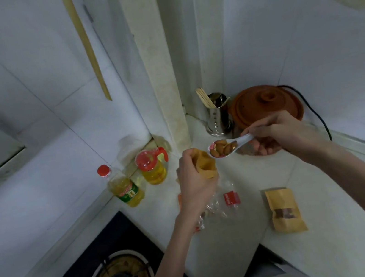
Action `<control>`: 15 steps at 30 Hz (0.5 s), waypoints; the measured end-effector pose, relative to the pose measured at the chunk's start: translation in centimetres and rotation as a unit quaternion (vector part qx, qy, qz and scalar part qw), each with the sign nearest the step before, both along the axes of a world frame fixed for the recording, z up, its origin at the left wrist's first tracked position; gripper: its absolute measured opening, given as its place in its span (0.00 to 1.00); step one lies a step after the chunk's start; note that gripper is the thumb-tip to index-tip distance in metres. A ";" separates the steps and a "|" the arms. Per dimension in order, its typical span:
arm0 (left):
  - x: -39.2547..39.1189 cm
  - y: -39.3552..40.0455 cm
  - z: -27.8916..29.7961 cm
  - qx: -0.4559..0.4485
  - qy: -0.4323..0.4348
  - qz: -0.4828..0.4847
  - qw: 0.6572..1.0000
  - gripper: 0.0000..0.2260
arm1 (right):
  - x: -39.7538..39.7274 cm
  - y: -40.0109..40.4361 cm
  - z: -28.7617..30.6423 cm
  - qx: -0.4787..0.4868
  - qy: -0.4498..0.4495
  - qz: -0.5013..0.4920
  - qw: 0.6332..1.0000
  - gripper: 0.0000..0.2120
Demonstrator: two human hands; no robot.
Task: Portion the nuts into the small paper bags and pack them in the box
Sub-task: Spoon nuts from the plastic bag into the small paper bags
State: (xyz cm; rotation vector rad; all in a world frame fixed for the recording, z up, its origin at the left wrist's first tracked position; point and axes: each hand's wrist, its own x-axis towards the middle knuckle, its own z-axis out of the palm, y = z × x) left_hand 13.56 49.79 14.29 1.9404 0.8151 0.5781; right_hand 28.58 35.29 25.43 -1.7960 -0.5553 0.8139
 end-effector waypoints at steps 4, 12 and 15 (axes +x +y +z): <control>-0.3 -0.1 2.0 0.078 -0.013 0.002 0.997 0.25 | -1.3 0.9 2.6 -0.006 -0.062 0.037 0.997 0.11; -0.9 -0.6 3.7 0.111 -0.030 0.013 0.993 0.25 | -3.6 2.2 5.8 -0.036 -0.262 0.056 0.963 0.11; -0.9 -0.9 4.1 0.107 -0.038 0.020 0.993 0.24 | -4.5 2.3 6.4 -0.030 -0.339 0.070 0.938 0.10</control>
